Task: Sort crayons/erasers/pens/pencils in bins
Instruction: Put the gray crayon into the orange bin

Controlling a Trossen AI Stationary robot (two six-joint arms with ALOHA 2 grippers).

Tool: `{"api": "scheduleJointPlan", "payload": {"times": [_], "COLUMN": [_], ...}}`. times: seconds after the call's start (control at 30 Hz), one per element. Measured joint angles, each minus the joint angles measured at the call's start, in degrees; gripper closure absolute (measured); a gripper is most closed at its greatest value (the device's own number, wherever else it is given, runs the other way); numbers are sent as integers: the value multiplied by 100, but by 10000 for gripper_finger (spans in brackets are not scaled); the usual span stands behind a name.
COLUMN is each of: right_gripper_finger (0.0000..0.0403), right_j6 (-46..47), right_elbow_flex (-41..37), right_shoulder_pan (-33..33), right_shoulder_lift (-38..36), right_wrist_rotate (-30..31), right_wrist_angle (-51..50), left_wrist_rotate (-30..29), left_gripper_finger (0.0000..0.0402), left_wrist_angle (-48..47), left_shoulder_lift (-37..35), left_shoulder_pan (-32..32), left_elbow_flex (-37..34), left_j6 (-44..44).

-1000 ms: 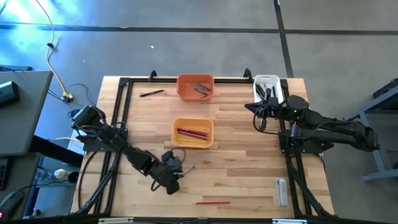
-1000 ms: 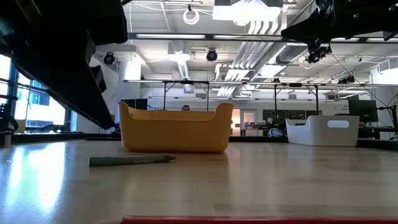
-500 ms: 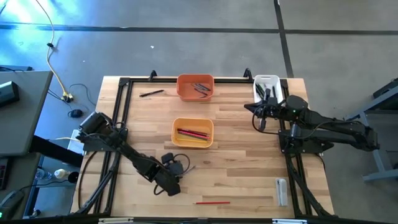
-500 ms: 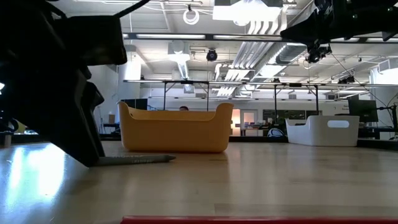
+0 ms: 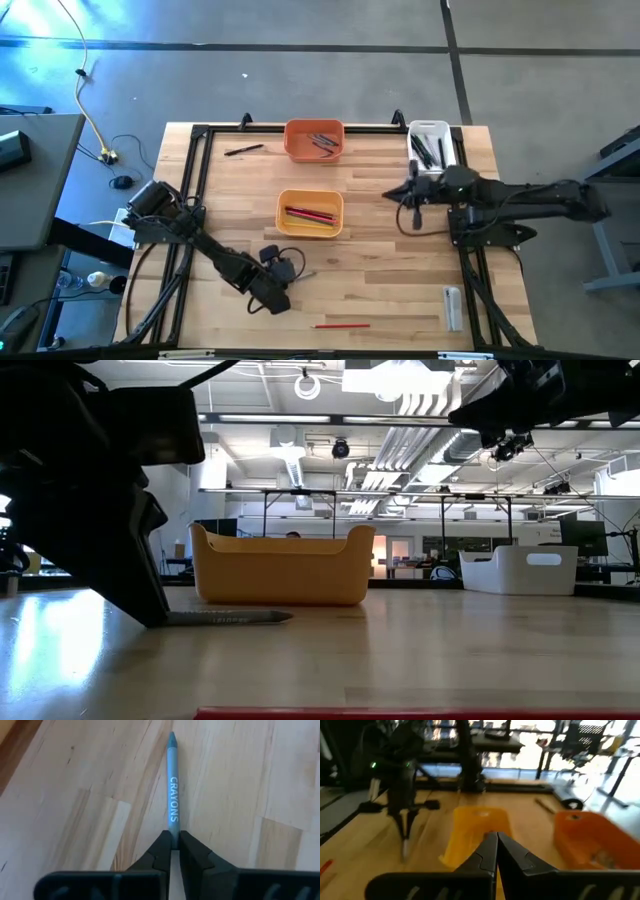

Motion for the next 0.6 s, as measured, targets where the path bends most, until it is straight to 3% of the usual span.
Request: {"api": "scheduleJointPlan", "payload": {"times": [0.2, 0.4, 0.6], "right_gripper_finger": [382, 301, 229], "right_j6": [512, 1107, 1500], "right_elbow_flex": [0, 0, 0], "right_shoulder_pan": [980, 1927, 2379], "right_shoulder_lift": [1070, 2390, 3278], "right_wrist_rotate": [196, 654, 770], "right_wrist_angle": [6, 824, 1915], "left_wrist_rotate": [-297, -684, -896], "left_gripper_finger": [398, 400, 401], "left_wrist_angle": [148, 363, 367], "left_shoulder_lift": [23, 55, 63], "left_shoulder_pan": [-24, -123, -162], "left_elbow_flex": [-13, -17, -24], "left_j6": [139, 369, 456]}}
